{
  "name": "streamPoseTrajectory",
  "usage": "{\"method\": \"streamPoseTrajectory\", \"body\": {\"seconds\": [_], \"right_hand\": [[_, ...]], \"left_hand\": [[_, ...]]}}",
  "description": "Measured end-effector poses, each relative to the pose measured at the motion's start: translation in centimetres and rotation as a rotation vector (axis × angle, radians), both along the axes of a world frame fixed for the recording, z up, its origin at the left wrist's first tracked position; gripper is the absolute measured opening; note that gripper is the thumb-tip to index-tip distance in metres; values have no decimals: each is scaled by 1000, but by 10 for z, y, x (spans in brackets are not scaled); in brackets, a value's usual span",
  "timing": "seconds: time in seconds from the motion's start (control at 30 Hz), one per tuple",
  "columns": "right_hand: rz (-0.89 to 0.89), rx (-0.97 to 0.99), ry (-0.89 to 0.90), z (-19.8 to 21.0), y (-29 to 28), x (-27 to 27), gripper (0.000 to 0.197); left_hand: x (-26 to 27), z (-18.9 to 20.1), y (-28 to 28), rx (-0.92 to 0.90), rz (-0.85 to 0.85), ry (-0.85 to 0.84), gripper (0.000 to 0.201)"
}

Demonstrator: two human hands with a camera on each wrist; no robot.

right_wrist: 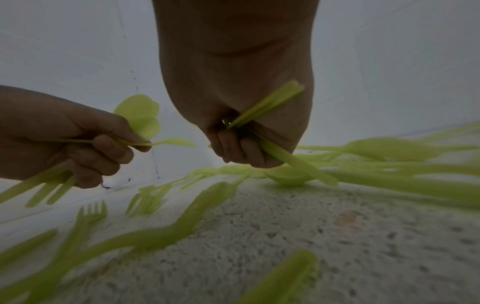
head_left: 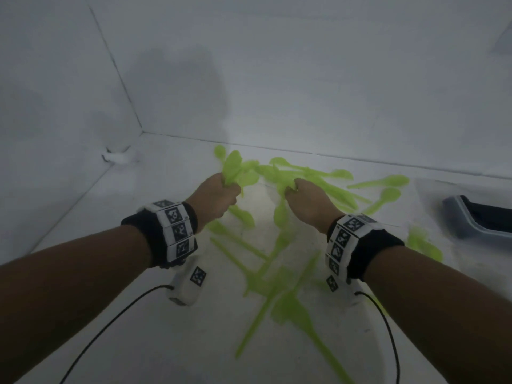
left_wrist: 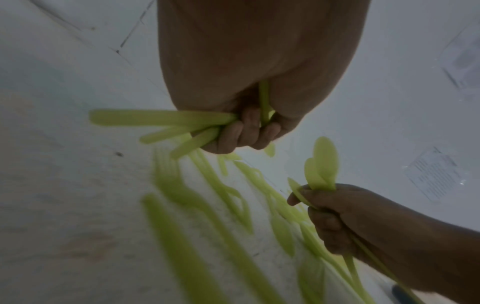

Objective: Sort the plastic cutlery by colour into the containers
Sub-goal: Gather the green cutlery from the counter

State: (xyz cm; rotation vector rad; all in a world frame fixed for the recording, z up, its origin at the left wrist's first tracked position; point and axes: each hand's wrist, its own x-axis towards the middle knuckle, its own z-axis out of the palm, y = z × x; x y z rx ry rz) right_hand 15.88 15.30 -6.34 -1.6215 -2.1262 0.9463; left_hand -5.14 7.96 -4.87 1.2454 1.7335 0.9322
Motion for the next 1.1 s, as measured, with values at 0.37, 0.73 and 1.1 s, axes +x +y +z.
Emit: {"method": "streamPoseTrajectory", "body": {"seconds": [0.37, 0.73, 1.1], "right_hand": [[348, 1, -373, 6, 10, 0, 73], [435, 272, -463, 6, 8, -2, 33], [-48, 293, 154, 50, -15, -5, 20]], "left_hand": [[-28, -2, -62, 126, -8, 1, 7], [-26, 3, -82, 173, 23, -43, 6], [-16, 8, -74, 275, 6, -122, 10]]}}
